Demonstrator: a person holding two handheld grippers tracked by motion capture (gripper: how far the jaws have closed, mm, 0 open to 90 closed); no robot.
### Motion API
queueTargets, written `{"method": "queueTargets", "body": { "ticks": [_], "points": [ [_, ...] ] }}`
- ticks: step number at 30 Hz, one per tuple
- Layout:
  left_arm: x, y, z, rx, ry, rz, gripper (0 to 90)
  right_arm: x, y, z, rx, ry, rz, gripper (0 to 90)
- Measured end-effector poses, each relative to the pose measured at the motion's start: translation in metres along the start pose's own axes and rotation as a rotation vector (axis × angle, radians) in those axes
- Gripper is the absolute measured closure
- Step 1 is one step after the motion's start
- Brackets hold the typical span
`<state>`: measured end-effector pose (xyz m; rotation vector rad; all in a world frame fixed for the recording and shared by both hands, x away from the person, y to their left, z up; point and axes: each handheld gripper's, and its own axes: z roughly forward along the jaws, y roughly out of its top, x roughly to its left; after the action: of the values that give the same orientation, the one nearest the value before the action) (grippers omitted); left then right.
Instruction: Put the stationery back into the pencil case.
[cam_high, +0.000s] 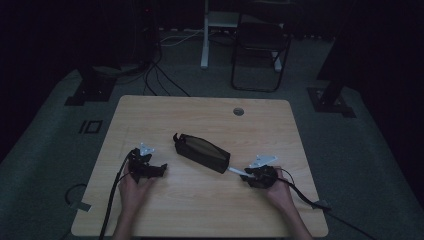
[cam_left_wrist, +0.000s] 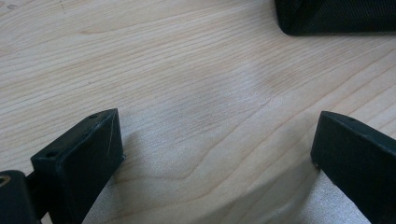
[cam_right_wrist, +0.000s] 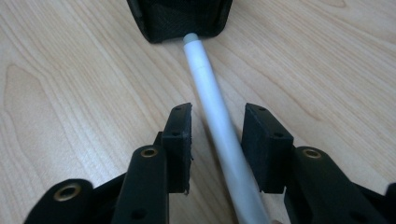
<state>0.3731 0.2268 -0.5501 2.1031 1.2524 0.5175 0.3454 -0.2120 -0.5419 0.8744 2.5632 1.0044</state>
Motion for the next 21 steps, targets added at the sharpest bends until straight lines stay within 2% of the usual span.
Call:
{"method": "queueTargets", "body": {
  "ticks": [8,13,21],
  "points": [
    [0.0,0.0,0.0,0.0,0.0,0.0,2.5,-0.0002,-0.0021,-0.0019,-0.001,0.009,0.002,69.1],
    [0.0,0.0,0.0,0.0,0.0,0.0,2.5,-0.001,-0.0037,-0.0034,-0.002,0.011,0.002,76.9],
    [0.0,0.0,0.0,0.0,0.0,0.0,2.5,-0.0019,-0.0044,-0.0039,-0.004,0.017,-0.004,78.2]
  ]
}}
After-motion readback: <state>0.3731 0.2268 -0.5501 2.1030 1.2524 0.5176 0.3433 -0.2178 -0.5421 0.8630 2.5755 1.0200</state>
